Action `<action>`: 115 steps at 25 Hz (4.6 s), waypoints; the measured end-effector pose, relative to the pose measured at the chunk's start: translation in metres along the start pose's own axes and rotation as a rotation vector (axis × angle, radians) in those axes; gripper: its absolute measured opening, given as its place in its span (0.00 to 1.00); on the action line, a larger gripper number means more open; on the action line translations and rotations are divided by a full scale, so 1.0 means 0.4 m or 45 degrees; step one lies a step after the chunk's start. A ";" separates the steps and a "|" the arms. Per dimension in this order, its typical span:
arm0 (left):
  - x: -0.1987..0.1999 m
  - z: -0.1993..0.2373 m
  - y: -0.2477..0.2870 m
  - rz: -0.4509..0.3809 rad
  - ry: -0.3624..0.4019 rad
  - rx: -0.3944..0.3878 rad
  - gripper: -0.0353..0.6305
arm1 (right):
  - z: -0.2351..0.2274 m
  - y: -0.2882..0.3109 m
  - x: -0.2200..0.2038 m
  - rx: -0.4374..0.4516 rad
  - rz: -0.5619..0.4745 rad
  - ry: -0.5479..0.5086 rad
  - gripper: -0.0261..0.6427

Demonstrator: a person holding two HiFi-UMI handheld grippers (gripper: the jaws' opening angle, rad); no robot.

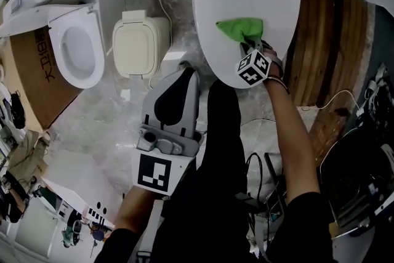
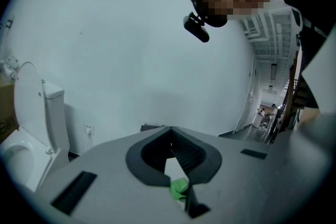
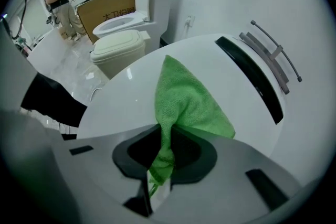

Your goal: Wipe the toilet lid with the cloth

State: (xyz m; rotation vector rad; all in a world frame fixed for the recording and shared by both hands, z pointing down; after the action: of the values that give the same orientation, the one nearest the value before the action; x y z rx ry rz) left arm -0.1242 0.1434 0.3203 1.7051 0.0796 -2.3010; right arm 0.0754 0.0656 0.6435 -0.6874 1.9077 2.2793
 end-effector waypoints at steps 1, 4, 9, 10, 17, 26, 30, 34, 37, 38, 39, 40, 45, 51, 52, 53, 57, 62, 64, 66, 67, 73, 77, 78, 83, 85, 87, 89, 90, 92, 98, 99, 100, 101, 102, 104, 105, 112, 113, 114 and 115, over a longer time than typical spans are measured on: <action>-0.002 0.002 -0.010 0.001 -0.003 -0.004 0.05 | 0.030 -0.003 -0.012 0.009 0.009 -0.003 0.14; -0.005 0.005 -0.039 0.004 -0.013 -0.018 0.05 | 0.120 -0.016 -0.050 0.031 0.037 0.015 0.14; -0.006 0.016 -0.082 0.009 -0.012 -0.041 0.05 | 0.267 -0.035 -0.112 0.063 0.081 0.079 0.14; -0.006 0.019 -0.089 0.008 -0.013 -0.043 0.05 | 0.292 -0.039 -0.120 0.068 0.089 0.098 0.14; -0.009 0.039 -0.117 0.007 -0.028 -0.044 0.05 | 0.432 -0.047 -0.153 0.130 0.130 0.279 0.14; -0.003 0.075 -0.125 0.009 -0.035 -0.039 0.05 | 0.443 -0.048 -0.151 0.260 0.036 0.701 0.14; 0.006 0.099 -0.127 0.002 -0.034 -0.015 0.05 | 0.408 -0.082 -0.131 0.246 -0.097 0.894 0.14; 0.017 0.131 -0.126 -0.009 -0.045 0.033 0.05 | 0.325 -0.121 -0.078 0.165 -0.314 1.142 0.14; 0.025 0.150 -0.117 -0.027 -0.054 0.061 0.05 | 0.229 -0.142 -0.017 0.075 -0.431 1.162 0.14; 0.027 0.156 -0.113 -0.032 -0.055 0.070 0.05 | 0.193 -0.145 0.007 0.044 -0.463 1.140 0.14; 0.030 0.163 -0.110 -0.037 -0.055 0.079 0.05 | 0.155 -0.147 0.033 0.017 -0.492 1.115 0.14; 0.033 0.169 -0.106 -0.042 -0.056 0.090 0.05 | 0.116 -0.147 0.061 -0.009 -0.517 1.091 0.14; 0.055 0.195 -0.086 -0.081 -0.063 0.155 0.05 | -0.088 -0.123 0.200 -0.103 -0.599 1.035 0.14; 0.078 0.212 -0.059 -0.112 -0.074 0.233 0.05 | -0.296 -0.046 0.348 -0.169 -0.633 1.031 0.14; 0.080 0.215 -0.055 -0.117 -0.077 0.247 0.05 | -0.323 -0.030 0.372 -0.179 -0.625 1.006 0.14; 0.082 0.218 -0.050 -0.123 -0.082 0.259 0.05 | -0.347 -0.013 0.393 -0.186 -0.609 0.976 0.14; 0.089 0.226 -0.041 -0.136 -0.100 0.296 0.05 | -0.409 0.045 0.447 -0.210 -0.500 0.849 0.14; 0.081 0.239 -0.036 -0.122 -0.111 0.332 0.05 | -0.439 0.107 0.497 -0.199 -0.374 0.743 0.14; 0.075 0.244 -0.035 -0.115 -0.114 0.336 0.05 | -0.445 0.122 0.519 -0.203 -0.324 0.713 0.14; 0.068 0.248 -0.036 -0.109 -0.115 0.336 0.05 | -0.445 0.130 0.538 -0.208 -0.277 0.674 0.14; 0.066 0.250 -0.037 -0.109 -0.117 0.337 0.05 | -0.442 0.132 0.546 -0.210 -0.251 0.636 0.14; 0.068 0.252 -0.032 -0.124 -0.130 0.344 0.05 | -0.412 0.151 0.565 -0.205 -0.126 0.313 0.14; 0.064 0.255 -0.043 -0.121 -0.122 0.337 0.05 | -0.382 0.164 0.575 -0.233 -0.045 0.030 0.14; 0.061 0.256 -0.046 -0.118 -0.123 0.339 0.05 | -0.375 0.167 0.576 -0.235 -0.025 -0.022 0.14; 0.060 0.263 -0.061 -0.116 -0.124 0.347 0.05 | -0.322 0.197 0.573 -0.180 0.087 -0.182 0.14; 0.063 0.264 -0.067 -0.118 -0.122 0.345 0.05 | -0.308 0.204 0.564 -0.174 0.099 -0.161 0.14; 0.064 0.266 -0.074 -0.118 -0.118 0.342 0.05 | -0.302 0.203 0.557 -0.161 0.093 -0.140 0.14; 0.062 0.270 -0.083 -0.119 -0.120 0.347 0.05 | -0.293 0.199 0.553 -0.142 0.085 -0.160 0.14; 0.061 0.273 -0.088 -0.119 -0.123 0.352 0.05 | -0.286 0.198 0.550 -0.133 0.083 -0.172 0.14; 0.059 0.276 -0.095 -0.124 -0.131 0.359 0.05 | -0.269 0.195 0.540 -0.114 0.078 -0.182 0.14; 0.052 0.271 -0.111 -0.122 -0.131 0.333 0.05 | -0.202 0.180 0.496 -0.095 0.061 -0.244 0.14; 0.051 0.270 -0.114 -0.121 -0.132 0.328 0.05 | -0.186 0.177 0.488 -0.088 0.061 -0.254 0.14; 0.051 0.269 -0.117 -0.121 -0.134 0.323 0.05 | -0.169 0.174 0.479 -0.081 0.061 -0.264 0.14; 0.051 0.267 -0.119 -0.122 -0.136 0.317 0.05 | -0.150 0.172 0.469 -0.074 0.062 -0.274 0.14; 0.052 0.265 -0.121 -0.123 -0.138 0.311 0.05 | -0.130 0.169 0.458 -0.067 0.064 -0.287 0.14; 0.052 0.261 -0.124 -0.123 -0.142 0.296 0.05 | -0.092 0.163 0.436 -0.054 0.068 -0.309 0.14; 0.051 0.260 -0.126 -0.121 -0.143 0.286 0.05 | -0.073 0.159 0.426 -0.046 0.071 -0.312 0.14; 0.047 0.256 -0.145 -0.108 -0.135 0.238 0.05 | 0.067 0.133 0.340 0.024 0.091 -0.333 0.14; 0.046 0.255 -0.148 -0.106 -0.132 0.232 0.05 | 0.086 0.127 0.325 0.037 0.092 -0.332 0.14; 0.045 0.254 -0.150 -0.103 -0.130 0.228 0.05 | 0.106 0.121 0.309 0.047 0.093 -0.339 0.14; 0.044 0.253 -0.152 -0.100 -0.127 0.223 0.05 | 0.127 0.116 0.293 0.056 0.095 -0.351 0.14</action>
State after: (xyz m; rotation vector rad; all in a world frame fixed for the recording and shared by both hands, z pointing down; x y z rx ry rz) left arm -0.2383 0.1776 0.3273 1.6913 -0.0785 -2.5125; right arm -0.0597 0.0790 0.6457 -0.2825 1.8736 2.2287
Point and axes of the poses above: the fingertips, and each gripper's own axes: y forward along the fingers, z to its left, x out of its top, the point moved 8 cm from there along -y, backward along the fingers, and after that the axes turned 9 degrees about -z, right-handed, at the moved point
